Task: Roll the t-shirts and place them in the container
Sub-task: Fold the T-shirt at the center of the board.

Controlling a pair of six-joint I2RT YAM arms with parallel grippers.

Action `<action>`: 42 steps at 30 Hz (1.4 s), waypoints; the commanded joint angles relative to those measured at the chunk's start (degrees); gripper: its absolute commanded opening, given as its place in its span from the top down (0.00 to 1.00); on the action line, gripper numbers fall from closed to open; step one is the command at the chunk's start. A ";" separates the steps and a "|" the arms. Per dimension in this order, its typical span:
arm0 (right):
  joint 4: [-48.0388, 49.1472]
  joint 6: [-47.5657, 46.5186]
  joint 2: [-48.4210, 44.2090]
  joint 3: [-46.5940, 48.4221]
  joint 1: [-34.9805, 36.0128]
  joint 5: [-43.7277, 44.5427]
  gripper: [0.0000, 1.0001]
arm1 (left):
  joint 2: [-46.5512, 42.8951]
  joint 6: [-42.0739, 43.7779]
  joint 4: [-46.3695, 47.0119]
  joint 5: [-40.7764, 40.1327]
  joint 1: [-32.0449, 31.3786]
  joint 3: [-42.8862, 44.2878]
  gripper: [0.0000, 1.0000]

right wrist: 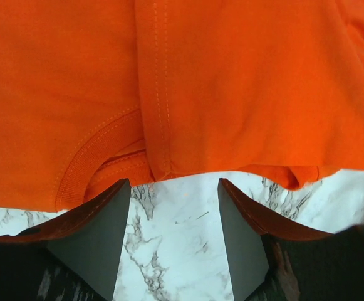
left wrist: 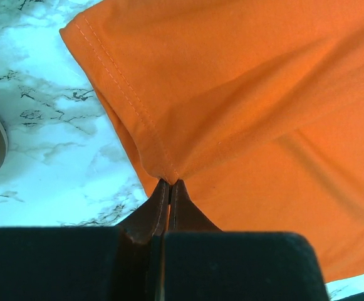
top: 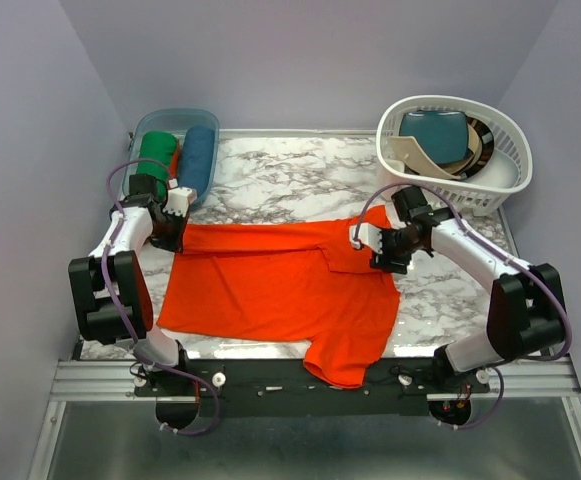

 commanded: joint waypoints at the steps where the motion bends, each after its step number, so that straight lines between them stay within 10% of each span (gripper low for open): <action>1: -0.10 -7.57 2.73 -0.51 1.59 0.18 0.34 | 0.10 -0.44 -0.75 -0.93 0.22 0.16 1.00; 17: 4.90 -11.27 6.08 -2.44 1.86 3.00 0.47 | -0.26 -2.02 0.22 -1.55 0.22 -0.46 1.00; 30: 0.96 -10.83 3.28 -0.33 1.95 -0.69 0.99 | 0.01 -1.50 -0.57 -1.55 0.22 0.77 1.00; 42: -5.03 -4.24 -6.39 1.78 2.03 -3.76 0.99 | 1.59 1.13 -2.85 -0.93 0.13 4.55 1.00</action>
